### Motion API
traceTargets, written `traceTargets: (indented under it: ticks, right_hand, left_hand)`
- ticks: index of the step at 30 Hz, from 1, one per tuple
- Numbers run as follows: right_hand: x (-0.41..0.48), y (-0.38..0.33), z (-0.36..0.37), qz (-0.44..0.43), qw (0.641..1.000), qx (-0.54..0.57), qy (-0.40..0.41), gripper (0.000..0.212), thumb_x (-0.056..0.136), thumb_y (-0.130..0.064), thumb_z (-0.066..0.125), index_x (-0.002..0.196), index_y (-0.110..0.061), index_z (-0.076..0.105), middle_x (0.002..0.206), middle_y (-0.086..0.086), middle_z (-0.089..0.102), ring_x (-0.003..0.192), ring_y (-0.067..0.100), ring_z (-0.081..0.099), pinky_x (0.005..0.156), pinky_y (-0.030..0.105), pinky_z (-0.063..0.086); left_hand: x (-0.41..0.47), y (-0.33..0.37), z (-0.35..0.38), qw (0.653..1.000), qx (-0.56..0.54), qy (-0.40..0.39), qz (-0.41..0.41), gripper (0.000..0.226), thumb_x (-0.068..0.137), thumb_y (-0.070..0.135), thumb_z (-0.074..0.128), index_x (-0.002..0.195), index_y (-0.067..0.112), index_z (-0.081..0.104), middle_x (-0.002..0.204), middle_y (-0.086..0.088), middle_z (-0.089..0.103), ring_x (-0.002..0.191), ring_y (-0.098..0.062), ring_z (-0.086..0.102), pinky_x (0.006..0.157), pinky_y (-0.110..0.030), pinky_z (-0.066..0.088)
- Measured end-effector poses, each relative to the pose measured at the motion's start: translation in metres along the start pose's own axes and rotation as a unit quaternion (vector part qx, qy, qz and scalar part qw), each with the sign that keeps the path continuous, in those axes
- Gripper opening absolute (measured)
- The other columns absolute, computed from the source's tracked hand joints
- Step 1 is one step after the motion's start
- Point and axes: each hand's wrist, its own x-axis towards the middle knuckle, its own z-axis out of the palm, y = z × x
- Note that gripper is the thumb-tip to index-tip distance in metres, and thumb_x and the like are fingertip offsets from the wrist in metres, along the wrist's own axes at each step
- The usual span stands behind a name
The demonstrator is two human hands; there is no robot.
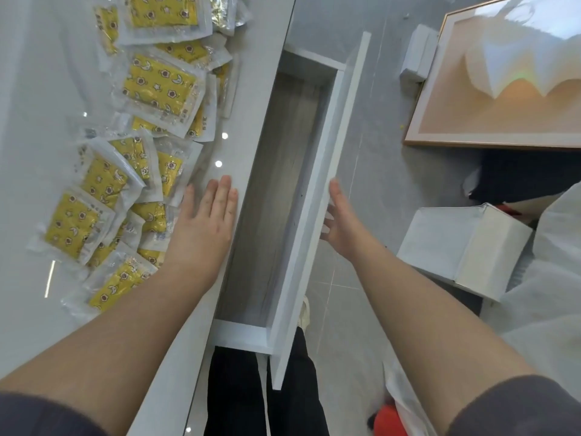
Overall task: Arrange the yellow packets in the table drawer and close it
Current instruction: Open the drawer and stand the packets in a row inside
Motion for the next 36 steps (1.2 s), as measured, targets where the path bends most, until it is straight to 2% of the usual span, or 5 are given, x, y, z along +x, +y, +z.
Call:
traceTargets:
  ticks: [5,17,21,26,36]
  right_hand:
    - [-0.025,-0.007,0.007,-0.068,0.964,-0.253,0.042,0.064,0.088,-0.004,0.052,0.142,-0.03,0.031,0.113,0.0,0.06,0.099,0.024,0.063,0.074,0.044,0.059]
    - [-0.048,-0.004,0.0,-0.053,0.933,-0.314,0.168,0.051,0.092,0.0,0.042,0.14,-0.016,0.033,0.115,0.005,0.054,0.075,0.012,0.049,0.063,0.03,0.046]
    - [-0.077,0.0,0.015,-0.026,0.913,-0.366,0.176,0.066,0.095,-0.009,0.046,0.151,-0.016,0.013,0.151,0.01,0.034,0.121,0.03,0.048,0.09,0.034,0.044]
    - [-0.122,-0.006,0.056,-0.148,0.869,-0.443,0.162,0.065,0.092,-0.011,0.046,0.151,-0.018,0.021,0.155,0.002,0.026,0.141,0.021,0.028,0.113,0.037,0.028]
    - [-0.13,-0.007,0.196,-0.203,0.87,-0.449,0.018,0.039,0.094,-0.012,0.046,0.132,-0.017,0.05,0.133,0.001,0.051,0.12,0.016,0.05,0.101,0.036,0.043]
  left_hand:
    - [0.0,0.002,-0.001,1.0,0.01,0.003,-0.005,0.131,0.076,0.044,0.074,0.14,-0.007,-0.029,0.152,-0.027,-0.028,0.146,-0.038,-0.013,0.118,-0.055,0.004]
    - [0.001,-0.004,0.007,1.0,-0.021,0.01,0.002,0.139,0.071,0.05,0.076,0.14,-0.005,-0.032,0.152,-0.024,-0.031,0.146,-0.034,-0.015,0.118,-0.052,0.008]
    - [-0.014,-0.004,0.003,0.997,-0.048,0.06,0.017,0.114,0.081,0.034,0.07,0.15,0.002,-0.014,0.158,-0.021,-0.012,0.148,-0.031,-0.006,0.115,-0.055,-0.006]
    - [-0.048,-0.026,0.021,0.931,-0.247,0.268,0.002,0.041,0.067,0.01,0.084,0.105,0.014,0.069,0.108,-0.007,0.066,0.108,-0.03,0.058,0.11,-0.056,0.024]
    - [-0.067,-0.102,0.061,0.811,-0.484,0.227,-0.237,0.036,0.074,0.039,0.078,0.095,0.018,0.059,0.105,-0.003,0.053,0.102,-0.026,0.05,0.086,-0.041,0.036]
